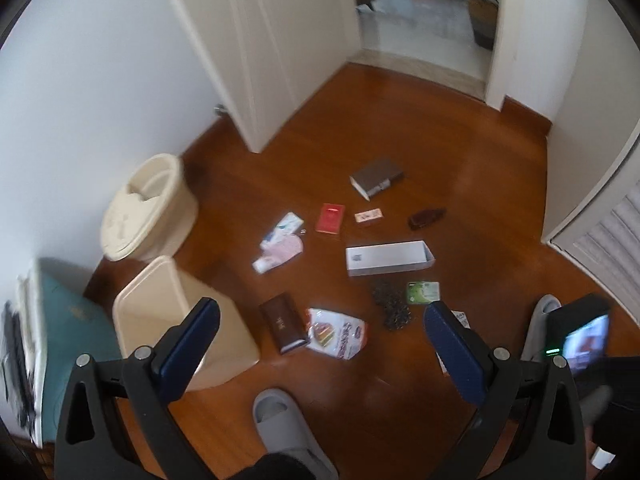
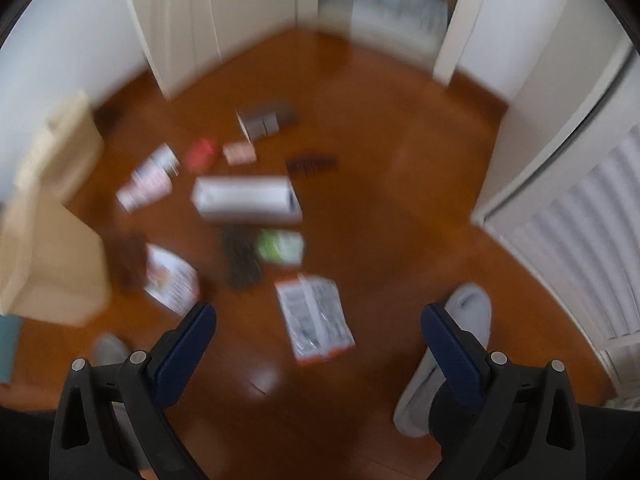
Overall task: Collect trash
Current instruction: 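Lower the right tool to the white-orange cake powder bag and grasp it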
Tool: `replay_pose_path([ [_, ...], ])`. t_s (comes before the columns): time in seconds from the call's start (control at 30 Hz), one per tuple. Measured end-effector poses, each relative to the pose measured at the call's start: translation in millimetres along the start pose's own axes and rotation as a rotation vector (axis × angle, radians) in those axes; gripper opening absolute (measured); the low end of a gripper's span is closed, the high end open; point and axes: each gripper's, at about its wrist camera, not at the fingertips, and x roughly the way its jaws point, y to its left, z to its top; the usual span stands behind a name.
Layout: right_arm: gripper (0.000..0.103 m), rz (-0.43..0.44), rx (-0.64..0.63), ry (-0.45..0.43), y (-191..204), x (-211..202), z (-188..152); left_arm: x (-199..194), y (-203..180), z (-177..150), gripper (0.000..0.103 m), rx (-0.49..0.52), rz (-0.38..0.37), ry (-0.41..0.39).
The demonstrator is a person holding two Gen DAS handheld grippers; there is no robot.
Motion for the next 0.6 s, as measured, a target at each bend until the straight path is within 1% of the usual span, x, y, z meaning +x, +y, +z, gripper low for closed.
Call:
replay_pose_path([
  [0.07,0.103,0.000,-0.010,0.073,-0.5,46.8,-1.6,25.7,-7.3,10.9,0.103,-0.003,-0.019,0.015],
  [0.13,0.103,0.007,-0.034,0.128,1.4,89.3,-3.5,52.0,-9.9,14.4,0.103,-0.034,-0.038,0.042],
  [0.23,0.103,0.046,-0.112,0.172,12.2,135.9,-7.5,89.8,-9.5,3.5,0.103,-0.113,-0.063,0.085],
  [0.33,0.103,0.065,-0.154,0.205,20.3,173.4,-12.5,129.4,-12.0,-12.1,0.103,-0.161,-0.076,0.157],
  [0.4,0.103,0.077,-0.163,0.228,23.5,196.3,-17.8,153.7,-15.7,-24.3,0.103,-0.161,-0.066,0.199],
  [0.5,0.103,0.072,-0.187,0.232,26.2,219.9,-22.6,174.9,-20.1,-35.3,0.103,-0.132,-0.027,0.219],
  [0.6,0.102,0.070,-0.191,0.251,24.0,243.3,-27.9,189.8,-17.8,-40.2,0.103,-0.131,-0.006,0.234],
])
